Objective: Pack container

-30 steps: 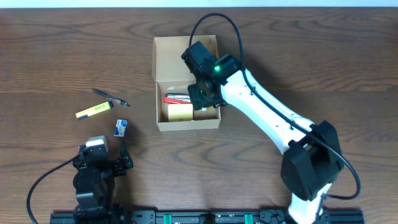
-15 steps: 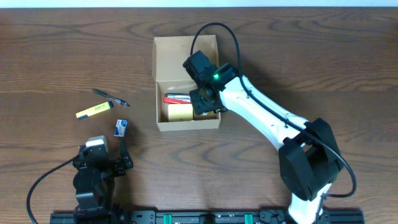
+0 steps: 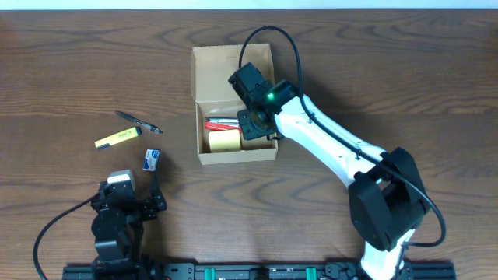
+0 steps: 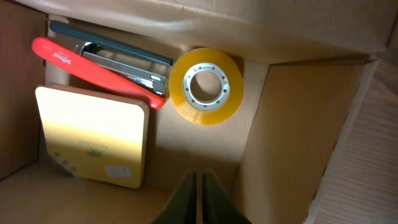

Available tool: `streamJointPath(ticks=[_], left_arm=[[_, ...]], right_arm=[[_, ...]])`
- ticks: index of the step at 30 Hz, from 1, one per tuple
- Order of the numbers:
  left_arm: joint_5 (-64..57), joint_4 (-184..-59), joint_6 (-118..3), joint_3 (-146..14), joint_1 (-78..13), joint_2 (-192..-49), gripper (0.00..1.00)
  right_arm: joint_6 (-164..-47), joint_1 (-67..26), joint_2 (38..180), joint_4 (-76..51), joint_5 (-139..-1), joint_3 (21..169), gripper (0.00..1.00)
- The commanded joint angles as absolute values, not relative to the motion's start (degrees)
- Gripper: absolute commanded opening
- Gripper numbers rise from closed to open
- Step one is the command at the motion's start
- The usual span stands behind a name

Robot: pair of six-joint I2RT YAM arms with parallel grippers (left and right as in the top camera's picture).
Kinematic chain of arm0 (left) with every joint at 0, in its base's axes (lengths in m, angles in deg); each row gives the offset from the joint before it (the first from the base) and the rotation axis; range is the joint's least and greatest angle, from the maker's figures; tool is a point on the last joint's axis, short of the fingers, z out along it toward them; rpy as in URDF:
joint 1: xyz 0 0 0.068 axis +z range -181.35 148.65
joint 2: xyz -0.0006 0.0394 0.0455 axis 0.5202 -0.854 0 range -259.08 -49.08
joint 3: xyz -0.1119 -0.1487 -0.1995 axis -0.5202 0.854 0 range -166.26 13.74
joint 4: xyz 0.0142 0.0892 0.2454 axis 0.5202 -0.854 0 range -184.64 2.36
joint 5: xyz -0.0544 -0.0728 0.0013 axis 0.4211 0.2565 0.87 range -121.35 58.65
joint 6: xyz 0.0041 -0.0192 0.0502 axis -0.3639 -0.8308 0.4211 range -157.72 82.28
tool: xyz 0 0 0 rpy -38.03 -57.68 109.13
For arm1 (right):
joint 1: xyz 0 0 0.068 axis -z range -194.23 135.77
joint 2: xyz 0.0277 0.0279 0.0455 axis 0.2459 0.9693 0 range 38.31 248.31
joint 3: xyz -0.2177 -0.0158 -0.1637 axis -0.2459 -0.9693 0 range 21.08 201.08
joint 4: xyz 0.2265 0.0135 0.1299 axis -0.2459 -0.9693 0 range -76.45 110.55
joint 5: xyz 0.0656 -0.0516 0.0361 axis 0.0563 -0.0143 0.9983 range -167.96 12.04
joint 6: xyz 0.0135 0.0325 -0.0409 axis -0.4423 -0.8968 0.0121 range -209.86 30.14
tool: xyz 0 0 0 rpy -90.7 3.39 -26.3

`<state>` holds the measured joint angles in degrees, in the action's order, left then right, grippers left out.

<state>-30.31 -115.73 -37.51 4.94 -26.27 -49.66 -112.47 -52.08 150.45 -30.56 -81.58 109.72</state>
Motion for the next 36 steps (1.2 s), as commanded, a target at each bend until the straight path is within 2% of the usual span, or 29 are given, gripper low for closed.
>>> streamJointPath(ticks=[1,4,13,19,23,26,30,36], left_arm=[[-31.2,-115.7,-37.5,5.9,-26.5,-49.3,0.95],[-31.2,-115.7,-37.5,5.9,-26.5,-49.3,0.95],[-31.2,-115.7,-37.5,5.9,-26.5,-49.3,0.95],[-31.2,-115.7,-37.5,5.9,-26.5,-49.3,0.95],[-31.2,-115.7,-37.5,5.9,-26.5,-49.3,0.95],[-31.2,-115.7,-37.5,5.9,-26.5,-49.3,0.95],[-31.2,-115.7,-37.5,5.9,-26.5,-49.3,0.95],[-31.1,-115.7,-37.5,5.9,-26.5,-49.3,0.95]], right_arm=[[-113.7,-52.6,150.9,-30.4,-82.2,109.2,0.05],[-113.7,-52.6,150.2,-30.6,-81.3,109.2,0.02],[-114.1,-52.6,142.6,-31.4,-79.2,109.3,0.01],[-112.9,-52.3,133.0,-33.7,-79.5,109.3,0.05],[-113.0,-51.1,128.5,-37.4,-82.0,109.3,0.11],[-112.9,-49.2,126.4,-41.3,-85.6,109.3,0.22],[-111.5,-45.9,125.9,-44.7,-87.2,109.3,0.29],[-108.6,-40.9,125.9,-45.2,-87.1,109.3,0.54]])
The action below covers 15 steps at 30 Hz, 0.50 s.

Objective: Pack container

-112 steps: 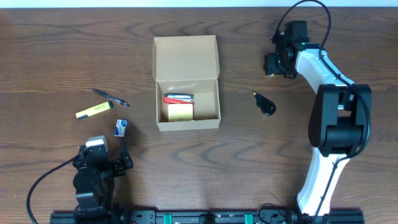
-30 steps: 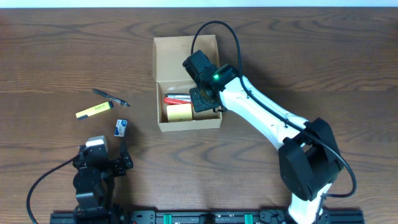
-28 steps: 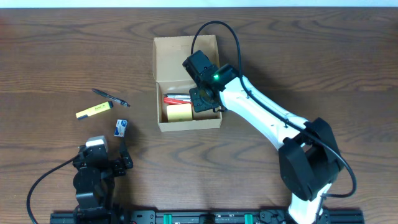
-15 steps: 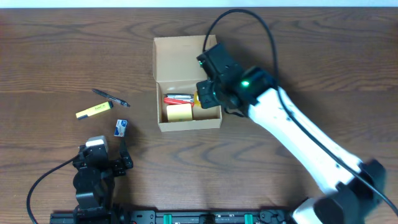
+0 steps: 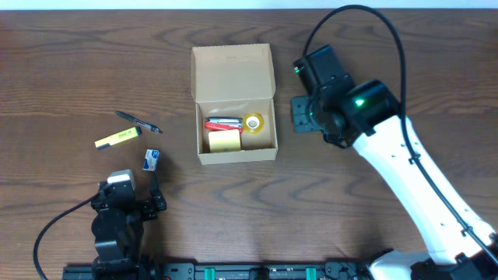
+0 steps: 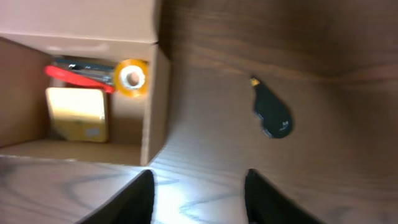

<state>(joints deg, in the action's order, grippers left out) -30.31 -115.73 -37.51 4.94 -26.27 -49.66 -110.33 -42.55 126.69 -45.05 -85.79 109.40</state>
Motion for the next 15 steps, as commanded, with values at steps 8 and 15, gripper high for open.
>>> streamJointPath(ticks=[8,15], left_arm=[[-31.2,-115.7,-37.5,5.9,-26.5,-49.3,0.95],[-31.2,-115.7,-37.5,5.9,-26.5,-49.3,0.95]], right_arm=[[-101.9,-34.5,125.9,-43.5,-84.8,109.3,0.78],[-99.4,-33.0,125.9,-42.4,-84.7,109.3,0.99]])
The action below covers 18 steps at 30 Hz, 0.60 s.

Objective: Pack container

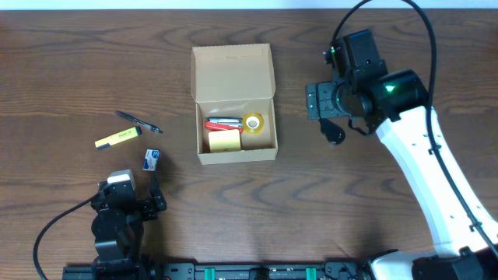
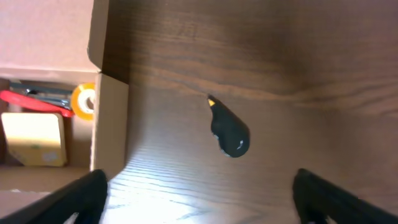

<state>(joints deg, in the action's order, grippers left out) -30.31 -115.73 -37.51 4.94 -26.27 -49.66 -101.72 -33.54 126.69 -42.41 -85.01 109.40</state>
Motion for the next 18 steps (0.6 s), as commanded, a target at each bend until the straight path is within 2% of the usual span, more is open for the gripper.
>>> streamJointPath(ticks=[1,18], left_arm=[[-31.2,-115.7,-37.5,5.9,-26.5,-49.3,0.95],[-30.8,-115.7,-37.5,5.9,-26.5,-49.3,0.95]], right_arm=[[-99.2,-33.0,125.9,-42.6,-84.5,109.3,0.99],[-89.5,-33.0,117.4,-52.2,-74.1,109.3,0.99]])
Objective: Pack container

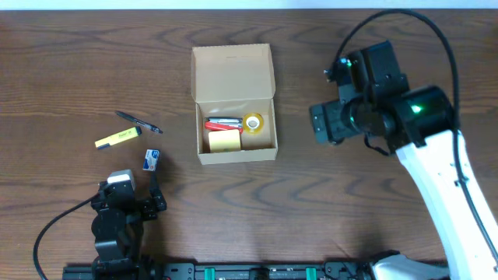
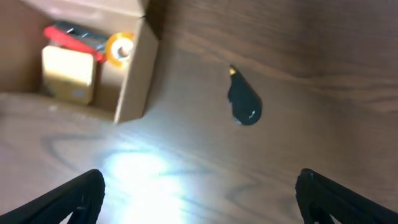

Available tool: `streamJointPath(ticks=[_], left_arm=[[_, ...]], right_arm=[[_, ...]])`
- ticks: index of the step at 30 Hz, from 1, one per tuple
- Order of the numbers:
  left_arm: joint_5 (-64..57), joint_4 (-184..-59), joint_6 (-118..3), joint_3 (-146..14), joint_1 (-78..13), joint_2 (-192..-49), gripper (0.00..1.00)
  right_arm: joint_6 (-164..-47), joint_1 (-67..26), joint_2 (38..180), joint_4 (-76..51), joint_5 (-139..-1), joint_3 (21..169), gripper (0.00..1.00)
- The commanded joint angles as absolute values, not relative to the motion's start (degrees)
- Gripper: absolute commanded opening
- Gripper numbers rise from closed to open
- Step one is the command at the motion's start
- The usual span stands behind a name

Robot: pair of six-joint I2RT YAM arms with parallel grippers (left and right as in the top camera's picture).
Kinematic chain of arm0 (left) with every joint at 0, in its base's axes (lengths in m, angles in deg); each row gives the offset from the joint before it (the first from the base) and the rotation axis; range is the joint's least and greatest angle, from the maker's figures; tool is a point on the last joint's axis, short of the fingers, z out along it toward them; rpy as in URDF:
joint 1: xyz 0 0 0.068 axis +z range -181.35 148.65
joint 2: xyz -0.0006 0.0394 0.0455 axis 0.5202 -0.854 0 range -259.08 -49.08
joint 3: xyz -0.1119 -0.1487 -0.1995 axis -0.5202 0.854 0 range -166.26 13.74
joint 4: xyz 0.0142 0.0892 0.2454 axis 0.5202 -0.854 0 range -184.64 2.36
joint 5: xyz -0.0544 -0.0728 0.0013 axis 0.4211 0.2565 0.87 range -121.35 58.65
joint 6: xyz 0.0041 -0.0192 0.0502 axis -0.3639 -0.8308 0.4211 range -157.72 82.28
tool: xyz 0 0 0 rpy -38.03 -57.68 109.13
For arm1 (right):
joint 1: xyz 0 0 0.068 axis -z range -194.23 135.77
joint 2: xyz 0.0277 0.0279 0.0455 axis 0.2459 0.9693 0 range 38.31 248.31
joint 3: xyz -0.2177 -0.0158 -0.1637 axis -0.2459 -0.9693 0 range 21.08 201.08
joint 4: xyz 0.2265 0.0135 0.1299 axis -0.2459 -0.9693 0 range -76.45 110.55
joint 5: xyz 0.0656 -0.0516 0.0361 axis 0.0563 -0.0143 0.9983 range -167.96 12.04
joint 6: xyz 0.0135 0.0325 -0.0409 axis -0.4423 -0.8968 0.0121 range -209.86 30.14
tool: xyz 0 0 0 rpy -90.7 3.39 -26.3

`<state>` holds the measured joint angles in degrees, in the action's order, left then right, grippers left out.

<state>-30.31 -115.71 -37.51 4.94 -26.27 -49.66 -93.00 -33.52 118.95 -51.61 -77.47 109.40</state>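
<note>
The open cardboard box (image 1: 233, 101) holds a red stapler (image 2: 68, 34), a yellow tape roll (image 2: 119, 45) and a yellow notepad (image 2: 67, 74). A black teardrop-shaped item (image 2: 244, 104) lies on the table to the right of the box. My right gripper (image 2: 199, 199) hovers above that spot, open wide and holding nothing. In the overhead view the right gripper (image 1: 325, 124) covers the black item. My left gripper (image 1: 124, 206) rests at the table's front left, and its jaws are too small to read.
Left of the box lie a black pen (image 1: 140, 122), a yellow highlighter (image 1: 117, 138) and a small blue-and-white item (image 1: 152, 159). The box's lid flap (image 1: 232, 68) stands open at the back. Bare wooden table (image 1: 389, 47) surrounds the right arm.
My right gripper has shifted a little toward the front and now hides the black item from overhead. Its jaws stay wide open. The left arm has not moved.
My right gripper was shut inside the box, just by the tape roll. Then it was outside, right of the box, partly open. Then it stood wide open over the black item on the table, and it hovers there still.
</note>
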Motion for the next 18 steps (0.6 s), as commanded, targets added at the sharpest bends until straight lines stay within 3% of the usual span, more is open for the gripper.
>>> streamJointPath(ticks=[1,6,11,18], left_arm=[[-30.0,-115.7,-37.9,5.9,-26.5,-49.3,0.95],[-15.7,-116.1,-53.3,5.7,-26.5,-49.3,0.95],[-14.5,-113.4,-64.8,5.7,-26.5,-49.3,0.95],[-9.0,-113.0,-58.4,1.1,-26.5,-50.0,0.96]], right_arm=[[-89.5,-33.0,116.7,-52.7,-74.0,109.3,0.99],[-89.4,-33.0,114.9,-55.8,-74.0,109.3,0.99],[-90.0,-33.0,114.9,-57.9,-73.9,109.3,0.99],[-90.0,-33.0,114.9,-57.9,-73.9,109.3,0.99]])
